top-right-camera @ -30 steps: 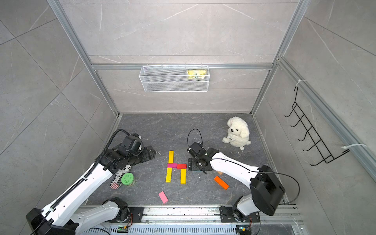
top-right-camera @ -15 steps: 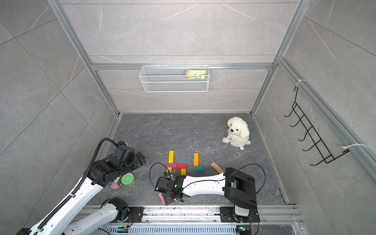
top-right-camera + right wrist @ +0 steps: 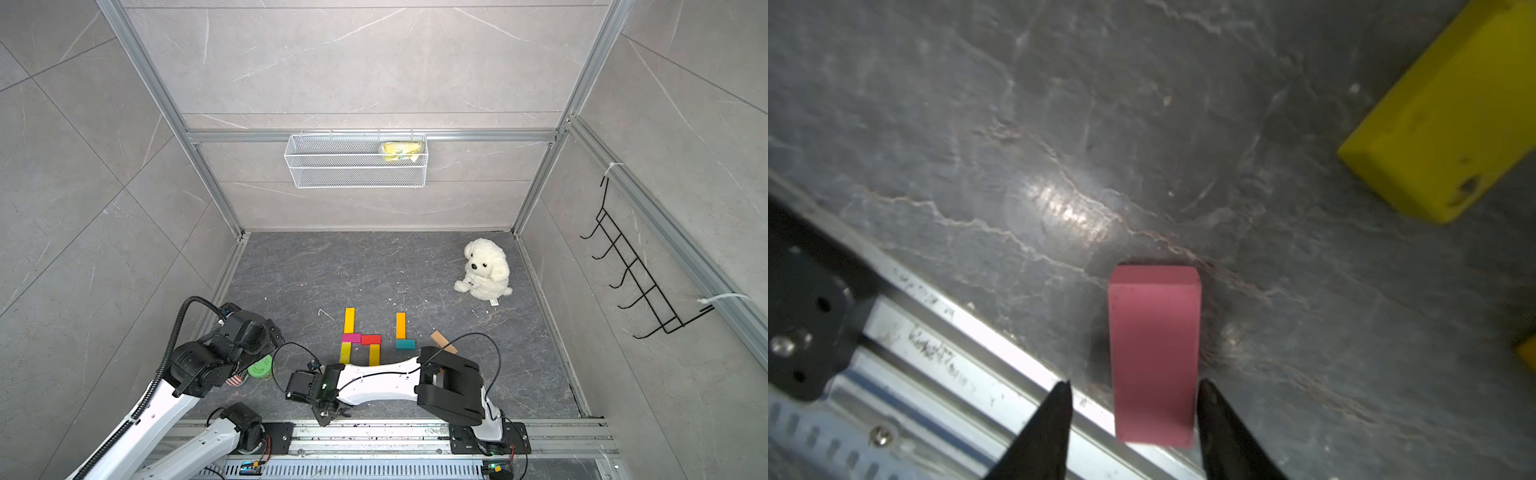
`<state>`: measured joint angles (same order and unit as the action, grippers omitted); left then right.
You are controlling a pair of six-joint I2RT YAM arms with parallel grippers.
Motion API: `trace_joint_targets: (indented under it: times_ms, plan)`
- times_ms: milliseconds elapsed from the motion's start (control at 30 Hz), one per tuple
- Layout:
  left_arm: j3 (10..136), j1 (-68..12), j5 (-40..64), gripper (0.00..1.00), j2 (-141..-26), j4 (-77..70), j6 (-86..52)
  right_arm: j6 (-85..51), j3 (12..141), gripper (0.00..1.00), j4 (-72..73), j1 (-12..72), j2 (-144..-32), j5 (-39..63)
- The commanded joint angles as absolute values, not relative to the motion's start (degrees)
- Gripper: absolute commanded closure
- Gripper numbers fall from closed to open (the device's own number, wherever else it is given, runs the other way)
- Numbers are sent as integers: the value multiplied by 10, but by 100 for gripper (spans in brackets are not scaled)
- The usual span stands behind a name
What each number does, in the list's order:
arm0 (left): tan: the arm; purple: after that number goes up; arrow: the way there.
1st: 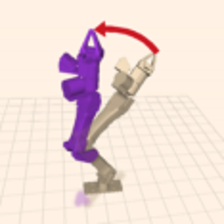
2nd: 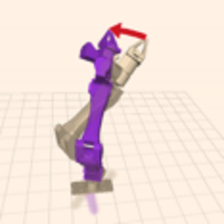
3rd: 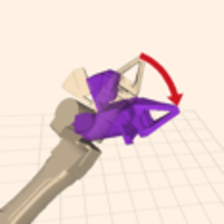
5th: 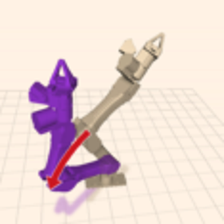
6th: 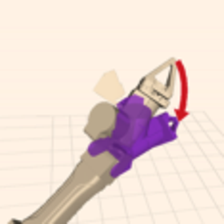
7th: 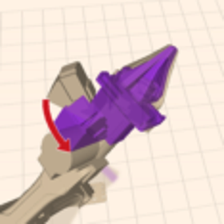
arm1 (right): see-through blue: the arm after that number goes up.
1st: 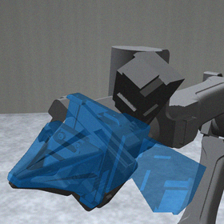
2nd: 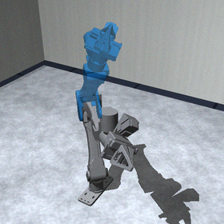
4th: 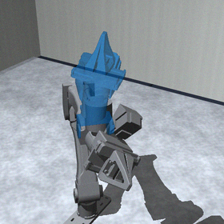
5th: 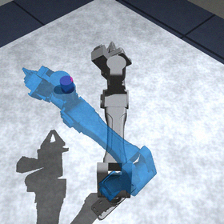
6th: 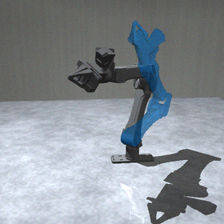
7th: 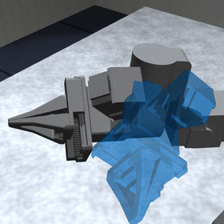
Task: Assemble the letter h with building blocks
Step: Pick up the building block from the center of the board, then adjust the building block at the center of the board.
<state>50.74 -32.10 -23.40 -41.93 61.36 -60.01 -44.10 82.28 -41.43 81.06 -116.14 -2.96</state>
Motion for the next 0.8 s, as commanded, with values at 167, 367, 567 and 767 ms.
trace_joint_targets:
  times_ms: [167,367,567,767]
  plan:
    - [505,-316,-262,9,-393,627,-616,-446,848,73,-471,811,-1186,-27]
    - [506,-316,-267,9,-391,636,-605,-463,812,82,-463,810,-1100,-80]
    - [511,-316,-265,10,-391,602,-571,-499,737,84,-474,748,-918,-109]
    - [505,-317,-210,13,-413,542,-533,-498,585,81,-510,566,-773,-95]
